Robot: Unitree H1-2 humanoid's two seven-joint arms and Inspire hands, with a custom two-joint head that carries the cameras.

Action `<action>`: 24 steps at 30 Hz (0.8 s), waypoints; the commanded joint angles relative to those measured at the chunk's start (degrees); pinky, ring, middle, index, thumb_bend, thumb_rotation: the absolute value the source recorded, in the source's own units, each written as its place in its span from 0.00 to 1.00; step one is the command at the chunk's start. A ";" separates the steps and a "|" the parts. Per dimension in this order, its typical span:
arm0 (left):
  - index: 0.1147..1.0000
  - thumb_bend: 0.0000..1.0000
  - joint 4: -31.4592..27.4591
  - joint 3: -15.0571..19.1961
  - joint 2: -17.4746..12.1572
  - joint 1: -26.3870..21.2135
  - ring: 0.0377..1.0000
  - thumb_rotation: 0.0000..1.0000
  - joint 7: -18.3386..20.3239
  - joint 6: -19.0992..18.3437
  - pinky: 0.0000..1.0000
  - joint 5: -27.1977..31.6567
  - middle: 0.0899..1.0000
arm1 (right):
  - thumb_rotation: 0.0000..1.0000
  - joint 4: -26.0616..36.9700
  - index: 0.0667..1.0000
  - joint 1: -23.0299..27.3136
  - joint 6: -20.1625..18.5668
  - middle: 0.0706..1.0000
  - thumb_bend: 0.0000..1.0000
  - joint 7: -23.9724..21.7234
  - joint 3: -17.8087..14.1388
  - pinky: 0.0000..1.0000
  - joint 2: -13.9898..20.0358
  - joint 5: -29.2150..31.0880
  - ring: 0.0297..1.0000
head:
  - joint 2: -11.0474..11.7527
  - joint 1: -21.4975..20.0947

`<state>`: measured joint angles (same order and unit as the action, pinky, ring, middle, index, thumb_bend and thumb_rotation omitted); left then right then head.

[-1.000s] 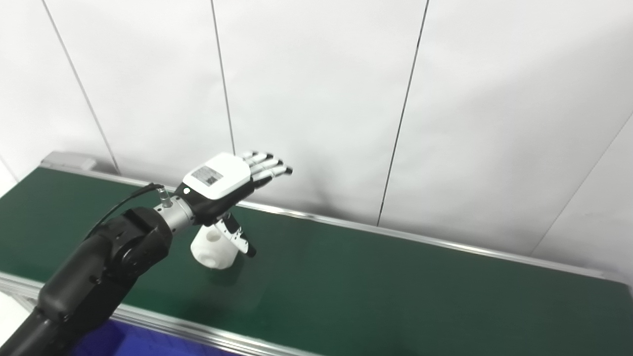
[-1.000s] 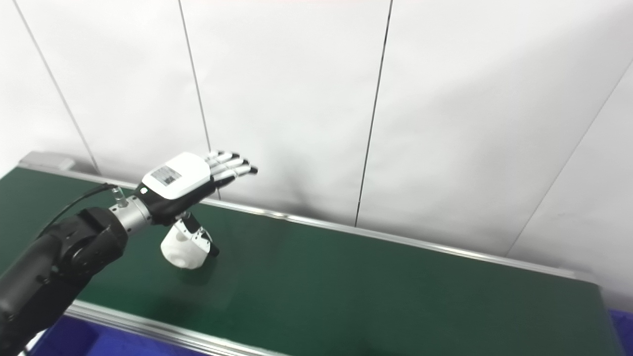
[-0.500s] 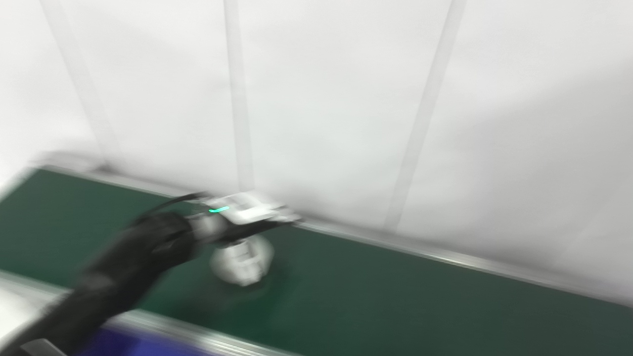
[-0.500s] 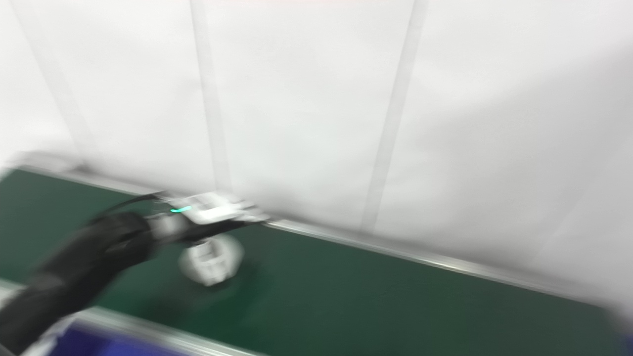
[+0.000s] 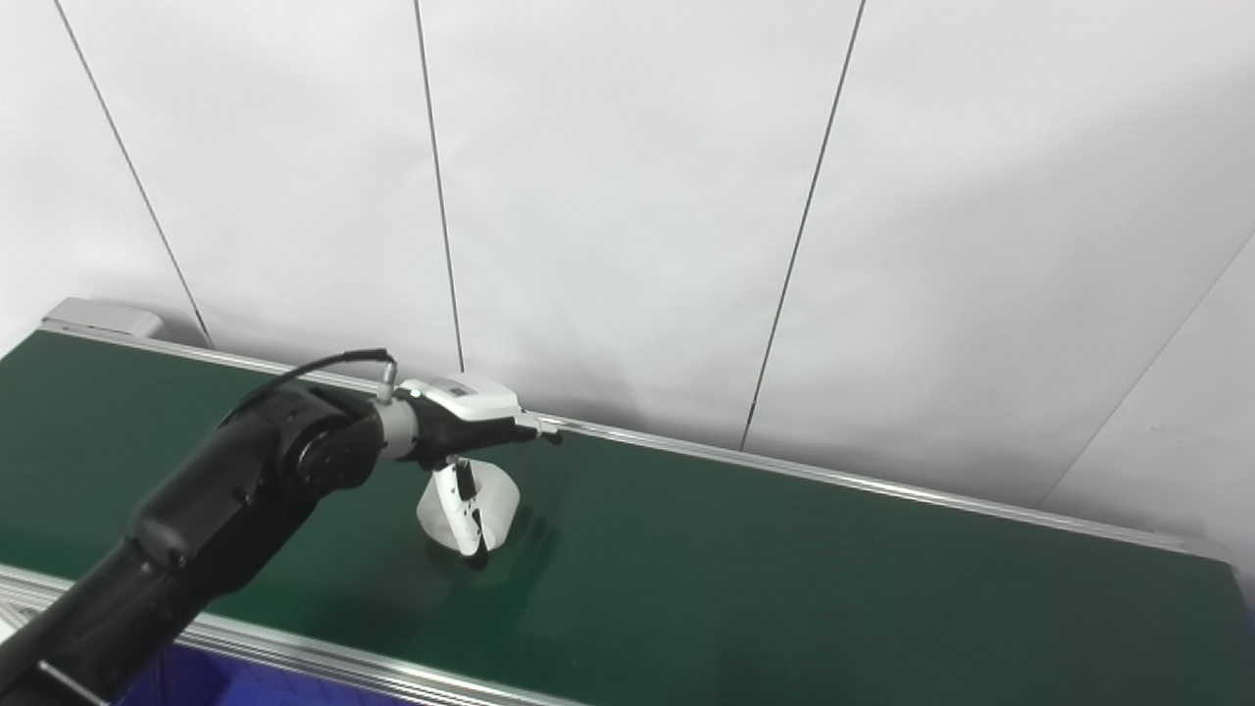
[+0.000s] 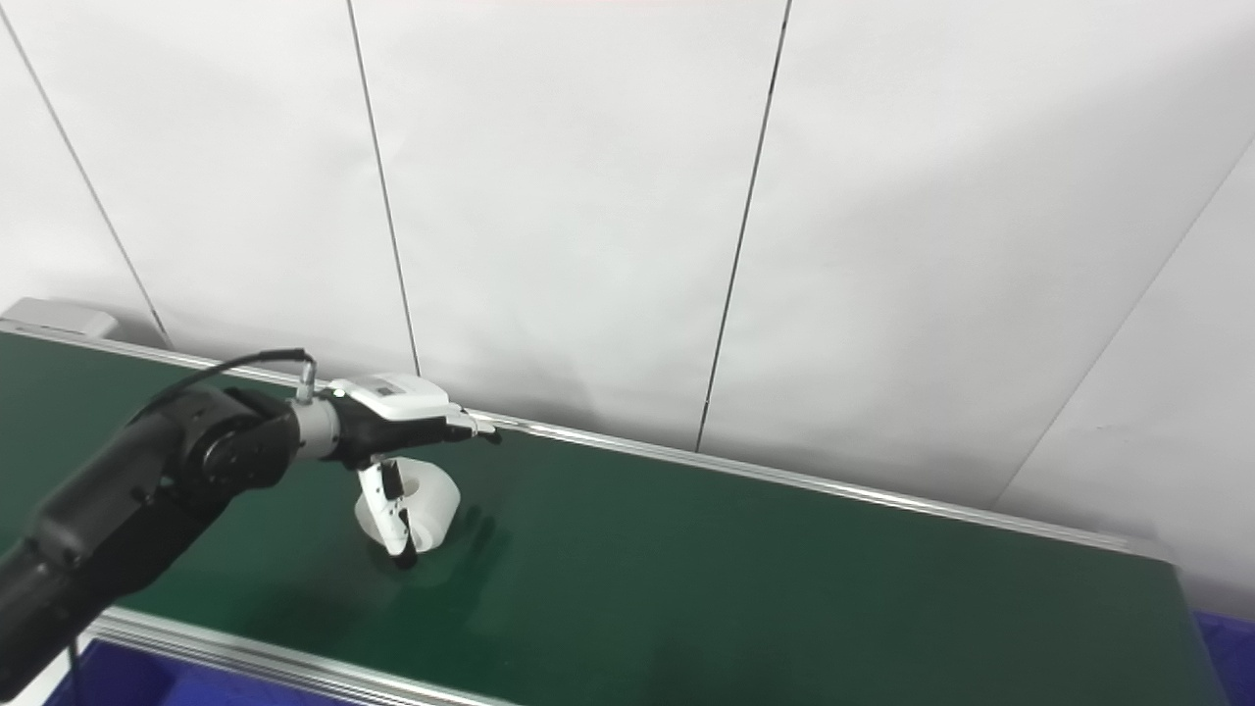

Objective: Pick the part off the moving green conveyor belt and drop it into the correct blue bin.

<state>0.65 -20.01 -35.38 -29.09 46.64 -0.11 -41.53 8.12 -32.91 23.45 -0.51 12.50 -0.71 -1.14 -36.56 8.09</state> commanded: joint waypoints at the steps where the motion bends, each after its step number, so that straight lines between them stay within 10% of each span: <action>1: 0.95 1.00 -1.20 0.05 -0.94 -2.35 0.98 0.32 -0.12 -0.84 0.92 -0.46 0.97 | 1.00 2.25 1.00 -0.85 -0.35 1.00 0.97 -0.58 0.04 1.00 0.05 0.29 1.00 | -0.09 -0.01; 20: 0.88 1.00 7.84 -4.81 0.33 -1.12 0.92 0.30 -14.38 9.14 0.88 -6.70 0.92 | 1.00 3.13 1.00 -1.72 0.08 1.00 0.96 -0.97 0.64 1.00 0.23 0.47 1.00 | -0.99 -1.01; 24: 0.80 1.00 12.04 -4.80 2.52 0.93 0.82 0.20 -25.41 13.16 0.75 -8.27 0.84 | 1.00 3.58 1.00 -1.89 -0.18 1.00 0.96 -0.87 0.76 1.00 0.02 0.26 1.00 | -1.24 -1.26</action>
<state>12.02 -25.75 -33.45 -28.06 27.81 10.83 -49.13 9.27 -34.22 22.74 -0.90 12.95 -0.30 -0.99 -37.88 6.77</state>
